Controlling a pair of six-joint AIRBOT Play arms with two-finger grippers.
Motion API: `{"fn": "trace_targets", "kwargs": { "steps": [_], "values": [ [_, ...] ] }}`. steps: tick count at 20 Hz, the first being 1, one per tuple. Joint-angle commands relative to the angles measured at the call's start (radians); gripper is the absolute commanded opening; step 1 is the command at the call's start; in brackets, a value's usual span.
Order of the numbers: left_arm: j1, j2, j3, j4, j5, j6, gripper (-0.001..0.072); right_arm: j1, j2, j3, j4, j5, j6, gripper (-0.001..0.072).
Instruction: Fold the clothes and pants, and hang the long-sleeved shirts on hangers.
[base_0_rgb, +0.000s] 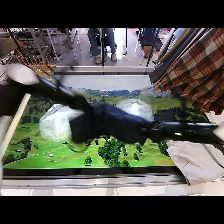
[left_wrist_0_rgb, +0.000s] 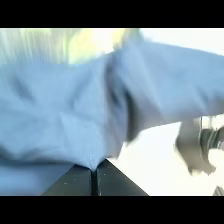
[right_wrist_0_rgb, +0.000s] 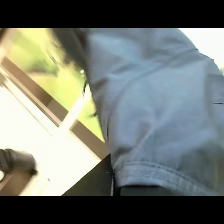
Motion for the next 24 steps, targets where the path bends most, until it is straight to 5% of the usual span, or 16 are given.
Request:
{"fn": "trace_targets", "kwargs": {
  "steps": [1, 4, 5, 6, 7, 8, 11, 16, 18, 20, 24],
  "values": [
    [0.102, 0.092, 0.232, -0.022, 0.089, 0.007, 0.0002, 0.0, 0.152, 0.133, -0.053, 0.054, 0.154, 0.0009],
    [0.106, 0.085, 0.143, -0.021, 0.259, 0.019, 0.0003, 0.0, 0.141, 0.106, -0.127, 0.016, 0.197, 0.003],
    [0.094, 0.066, 0.093, -0.021, 0.334, 0.019, 0.0007, 0.0, 0.111, 0.09, -0.127, -0.005, 0.196, 0.011],
    [0.087, 0.032, 0.053, -0.021, 0.401, 0.019, 0.007, 0.0, 0.074, 0.073, -0.13, -0.03, 0.189, 0.0269],
    [0.08, -0.012, 0.037, -0.012, 0.428, 0.019, 0.0257, 0.0, 0.029, 0.054, -0.143, -0.054, 0.167, 0.0485],
    [0.08, -0.068, 0.036, 0.019, 0.417, 0.014, 0.04, 0.0, -0.016, 0.039, -0.175, -0.065, 0.147, 0.0574],
    [0.103, -0.21, 0.035, 0.207, 0.195, -0.186, 0.0405, -0.001, -0.141, 0.002, -0.379, -0.094, 0.145, 0.0582],
    [0.098, -0.234, -0.011, 0.439, -0.067, -0.197, 0.0398, -0.025, -0.211, -0.125, -0.431, -0.219, 0.169, 0.0561],
    [0.068, -0.159, -0.095, 0.43, -0.068, -0.196, 0.0402, -0.118, -0.225, -0.211, -0.366, -0.264, 0.17, 0.0563],
    [0.023, -0.047, -0.264, 0.428, -0.025, -0.196, 0.0509, -0.234, -0.262, -0.303, -0.176, -0.25, 0.082, 0.0567],
    [-0.029, 0.241, -0.734, 0.366, 0.138, -0.225, 0.0509, -0.275, -0.41, -0.394, 0.077, -0.229, -0.108, 0.0563]
  ]
}}
